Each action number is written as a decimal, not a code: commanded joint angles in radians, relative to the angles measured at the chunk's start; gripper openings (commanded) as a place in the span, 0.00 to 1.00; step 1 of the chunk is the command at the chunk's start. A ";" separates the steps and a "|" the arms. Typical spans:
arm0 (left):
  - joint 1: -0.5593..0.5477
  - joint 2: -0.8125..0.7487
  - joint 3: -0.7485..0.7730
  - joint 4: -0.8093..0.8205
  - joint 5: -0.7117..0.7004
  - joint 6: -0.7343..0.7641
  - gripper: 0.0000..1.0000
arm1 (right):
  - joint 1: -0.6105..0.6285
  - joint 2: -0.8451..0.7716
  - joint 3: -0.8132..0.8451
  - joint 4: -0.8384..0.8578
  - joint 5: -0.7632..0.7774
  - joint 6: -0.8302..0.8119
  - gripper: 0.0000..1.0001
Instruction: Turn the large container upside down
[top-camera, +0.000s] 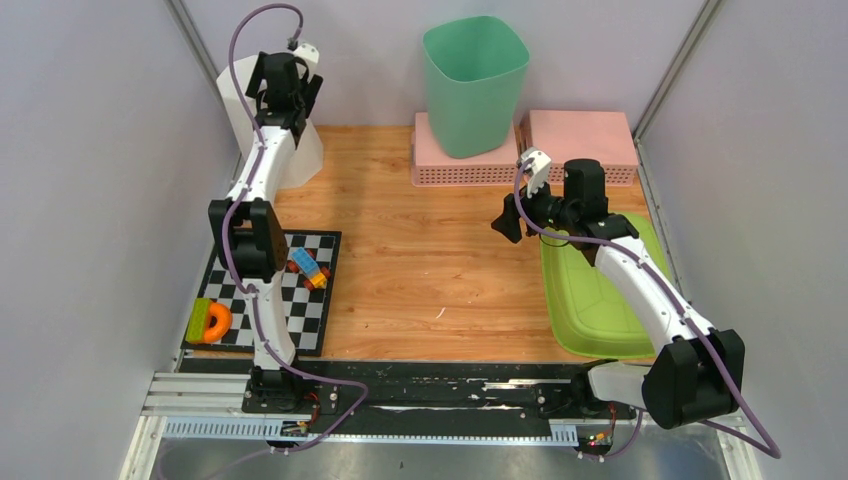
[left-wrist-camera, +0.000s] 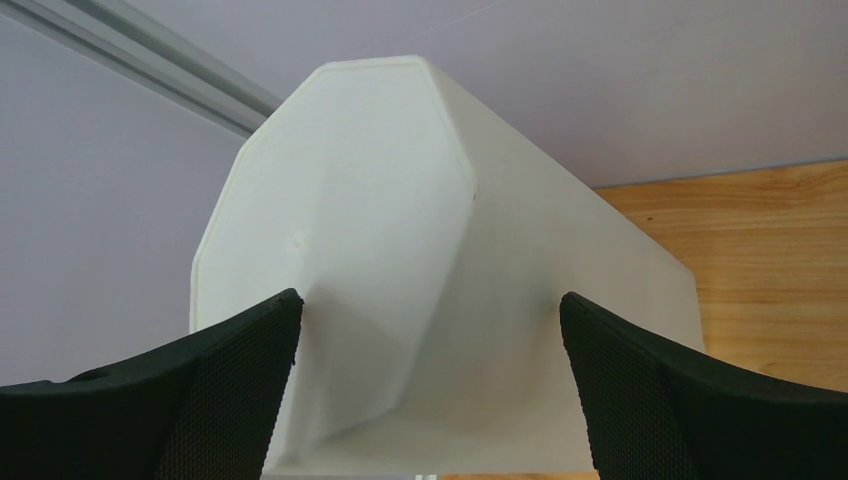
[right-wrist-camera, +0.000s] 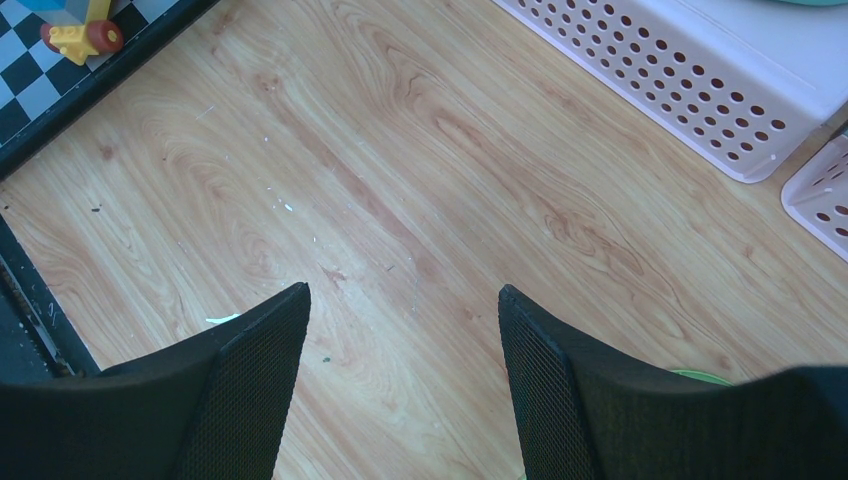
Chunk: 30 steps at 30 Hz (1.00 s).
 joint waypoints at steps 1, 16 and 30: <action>0.010 -0.055 -0.035 0.017 0.088 -0.066 1.00 | -0.014 0.000 -0.001 -0.001 0.000 -0.017 0.72; -0.024 -0.351 -0.105 -0.061 0.357 -0.188 1.00 | -0.009 0.016 0.270 -0.152 -0.016 -0.166 0.72; -0.052 -0.883 -0.724 -0.196 0.724 -0.191 1.00 | 0.062 0.235 0.727 -0.240 0.087 -0.282 0.80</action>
